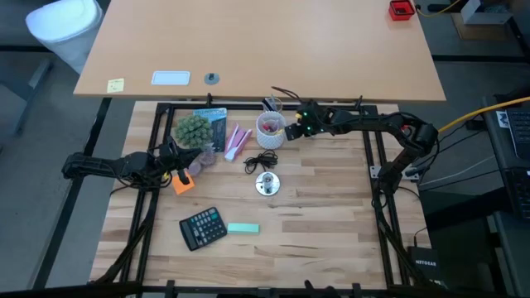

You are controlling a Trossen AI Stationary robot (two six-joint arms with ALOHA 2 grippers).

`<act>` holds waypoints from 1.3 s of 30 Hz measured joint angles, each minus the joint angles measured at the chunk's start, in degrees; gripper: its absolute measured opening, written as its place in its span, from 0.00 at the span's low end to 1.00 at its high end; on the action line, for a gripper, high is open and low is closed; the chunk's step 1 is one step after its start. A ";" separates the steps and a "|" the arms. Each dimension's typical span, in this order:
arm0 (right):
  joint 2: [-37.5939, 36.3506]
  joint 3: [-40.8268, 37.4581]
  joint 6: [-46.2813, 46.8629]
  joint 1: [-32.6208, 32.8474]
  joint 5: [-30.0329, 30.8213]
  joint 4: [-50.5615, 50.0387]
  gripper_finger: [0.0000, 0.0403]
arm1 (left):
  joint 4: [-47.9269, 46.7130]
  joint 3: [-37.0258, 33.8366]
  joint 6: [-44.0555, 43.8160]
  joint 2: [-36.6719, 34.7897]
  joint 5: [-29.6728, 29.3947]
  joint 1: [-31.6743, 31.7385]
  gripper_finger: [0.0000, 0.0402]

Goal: Screw lightbulb
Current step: Insert the lightbulb into the lamp

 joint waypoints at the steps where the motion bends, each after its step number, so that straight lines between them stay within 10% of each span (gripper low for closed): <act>1: 0.00 0.00 -0.75 0.00 -0.01 -1.06 0.42 | 0.00 0.00 -0.01 0.00 0.00 0.02 0.01; 20: -7.96 -0.05 -5.80 -0.76 3.27 -16.46 0.43 | 0.00 0.00 0.01 0.00 0.00 0.02 0.01; 39: -7.69 -0.33 -17.06 -0.79 9.82 -16.89 0.91 | 0.00 0.00 -0.01 0.00 0.00 0.00 0.01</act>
